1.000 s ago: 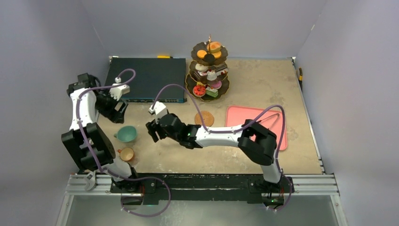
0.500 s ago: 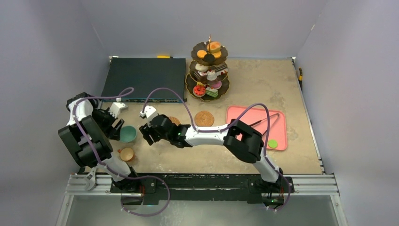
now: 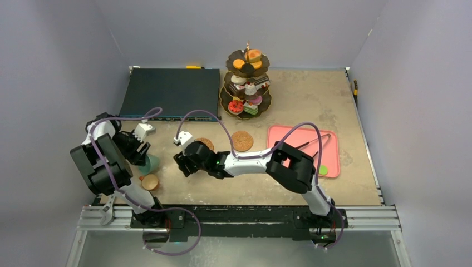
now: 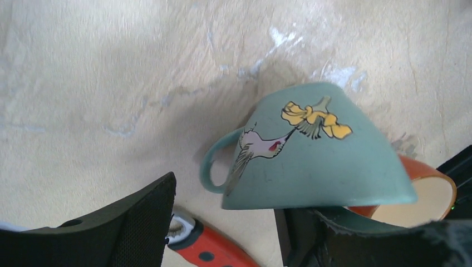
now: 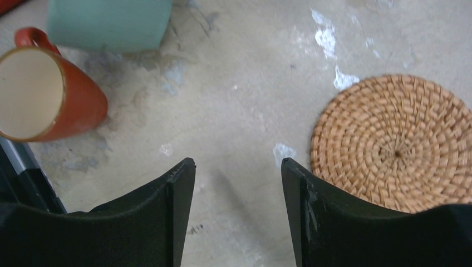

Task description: Serve the afternoon tea

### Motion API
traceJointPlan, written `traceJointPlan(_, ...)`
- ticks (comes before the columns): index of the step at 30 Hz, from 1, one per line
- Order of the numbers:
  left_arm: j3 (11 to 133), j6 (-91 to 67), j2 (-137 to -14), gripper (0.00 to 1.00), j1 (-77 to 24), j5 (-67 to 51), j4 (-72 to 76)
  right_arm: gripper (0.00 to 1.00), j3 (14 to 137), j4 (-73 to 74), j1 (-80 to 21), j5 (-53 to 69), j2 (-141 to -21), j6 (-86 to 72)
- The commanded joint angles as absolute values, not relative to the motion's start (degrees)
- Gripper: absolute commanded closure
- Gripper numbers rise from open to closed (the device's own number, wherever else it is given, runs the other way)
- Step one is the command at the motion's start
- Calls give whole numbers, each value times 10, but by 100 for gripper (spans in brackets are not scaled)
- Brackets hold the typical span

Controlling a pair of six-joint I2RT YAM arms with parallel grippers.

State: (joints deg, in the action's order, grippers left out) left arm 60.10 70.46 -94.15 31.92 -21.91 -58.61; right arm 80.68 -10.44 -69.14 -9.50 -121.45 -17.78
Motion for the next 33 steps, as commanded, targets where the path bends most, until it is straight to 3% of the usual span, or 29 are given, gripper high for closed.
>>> traceJointPlan(1, 605, 678, -953, 38, 281, -250, -561, 39, 771, -147, -690, -114, -1162, -198)
traceJointPlan(7, 627, 624, -982, 41, 225, -247, -549, 41, 716, -183, -685, -126, -1125, -207)
traceJointPlan(14, 660, 580, -1025, 58, 185, -245, -549, 43, 653, -219, -673, -134, -1091, -221)
traceJointPlan(19, 691, 548, -1030, 63, 153, -248, -553, 45, 630, -232, -670, -141, -1077, -221)
traceJointPlan(24, 678, 534, -1015, 83, 121, -249, -543, 48, 614, -241, -665, -151, -1064, -218)
traceJointPlan(27, 659, 531, -990, 88, 117, -257, -522, 49, 606, -245, -665, -155, -1060, -215)
traceJointPlan(33, 641, 464, -936, 88, 107, -277, -432, 51, 597, -252, -665, -159, -1053, -218)
